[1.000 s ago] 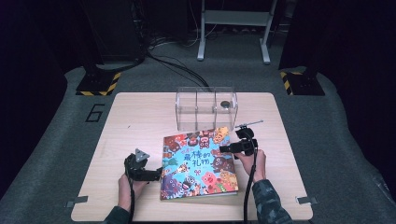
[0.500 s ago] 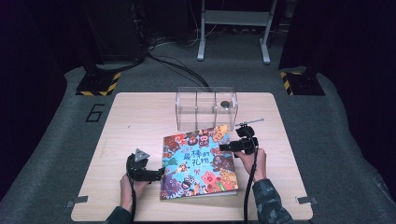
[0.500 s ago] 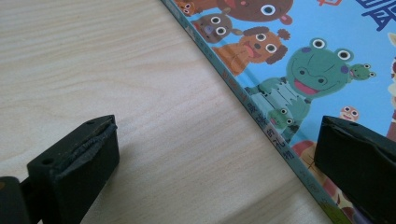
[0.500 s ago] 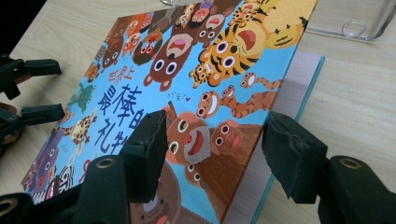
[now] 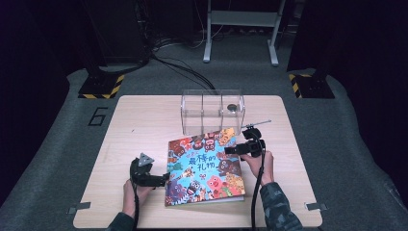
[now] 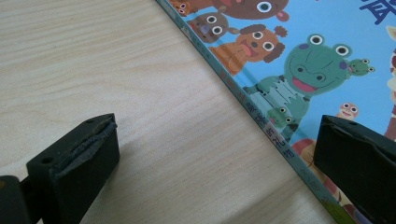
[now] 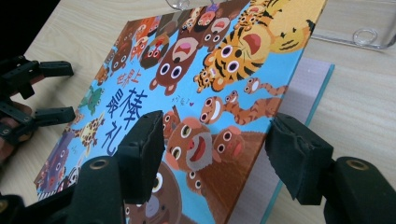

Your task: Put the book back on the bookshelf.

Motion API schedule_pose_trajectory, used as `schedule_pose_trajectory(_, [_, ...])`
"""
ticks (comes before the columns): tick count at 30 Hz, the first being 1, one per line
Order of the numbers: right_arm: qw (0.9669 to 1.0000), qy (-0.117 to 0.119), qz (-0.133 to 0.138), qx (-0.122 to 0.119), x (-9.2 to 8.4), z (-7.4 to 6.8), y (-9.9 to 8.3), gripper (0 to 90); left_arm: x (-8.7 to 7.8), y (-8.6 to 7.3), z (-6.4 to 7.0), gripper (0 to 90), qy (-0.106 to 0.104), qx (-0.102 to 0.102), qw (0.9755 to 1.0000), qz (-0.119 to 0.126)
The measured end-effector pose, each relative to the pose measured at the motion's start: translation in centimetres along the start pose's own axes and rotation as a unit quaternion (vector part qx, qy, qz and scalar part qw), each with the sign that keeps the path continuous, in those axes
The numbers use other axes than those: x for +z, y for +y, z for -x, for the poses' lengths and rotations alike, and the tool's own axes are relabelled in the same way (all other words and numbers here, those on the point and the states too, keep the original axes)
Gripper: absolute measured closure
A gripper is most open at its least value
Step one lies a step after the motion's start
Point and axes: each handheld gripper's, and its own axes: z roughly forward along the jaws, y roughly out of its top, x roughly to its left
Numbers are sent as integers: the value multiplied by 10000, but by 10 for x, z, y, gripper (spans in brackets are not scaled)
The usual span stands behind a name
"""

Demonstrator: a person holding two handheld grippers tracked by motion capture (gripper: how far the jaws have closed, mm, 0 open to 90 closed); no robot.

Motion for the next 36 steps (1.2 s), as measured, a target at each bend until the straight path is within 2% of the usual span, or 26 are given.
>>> schedule_pose_trajectory(7, [9999, 124, -43, -43, 7, -2, 11, 366, 0, 0, 0, 5, -13, 12, 10000, -6])
schedule_pose_trajectory(9, [9998, 170, -67, 48, 10, -2, 15, 368, 0, 0, 0, 5, -17, 14, 10000, -6])
schedule_pose_trajectory(12, [9996, 290, -59, -29, 16, -1, 23, 397, 0, 0, 0, 5, -15, -7, 10000, 5])
schedule_pose_trajectory(14, [9994, 322, -79, 25, 18, -2, 25, 409, 0, 0, -1, 5, -30, 9, 10000, 7])
schedule_pose_trajectory(16, [9992, 371, -101, -74, 23, -4, 29, 430, 0, 0, -1, 5, -43, -9, 10000, 7])
schedule_pose_trajectory(18, [9993, 231, -212, -222, 31, -9, 33, 445, 0, 0, 0, 5, -41, -23, 10000, 13])
schedule_pose_trajectory(27, [9991, 375, -105, -156, 27, -5, 31, 524, 0, 0, -1, 5, -41, 17, 10000, 6])
schedule_pose_trajectory(28, [9991, 407, -86, -91, 27, -6, 30, 529, 0, 0, -1, 5, -44, 6, 10000, 7])
schedule_pose_trajectory(31, [9984, 499, 7, -259, 24, -4, 27, 544, 0, 0, -1, 4, -49, -16, 10000, 14])
schedule_pose_trajectory(33, [9981, 540, 57, -282, 24, -5, 26, 547, 0, 0, -1, 4, -40, -16, 10000, 29])
schedule_pose_trajectory(34, [9975, 548, 159, -414, 22, -7, 25, 556, 0, 0, -1, 4, -42, -16, 10000, 25])
schedule_pose_trajectory(36, [9971, 595, 202, -430, 20, -8, 24, 564, 0, 0, -1, 4, -42, -11, 10000, 33])
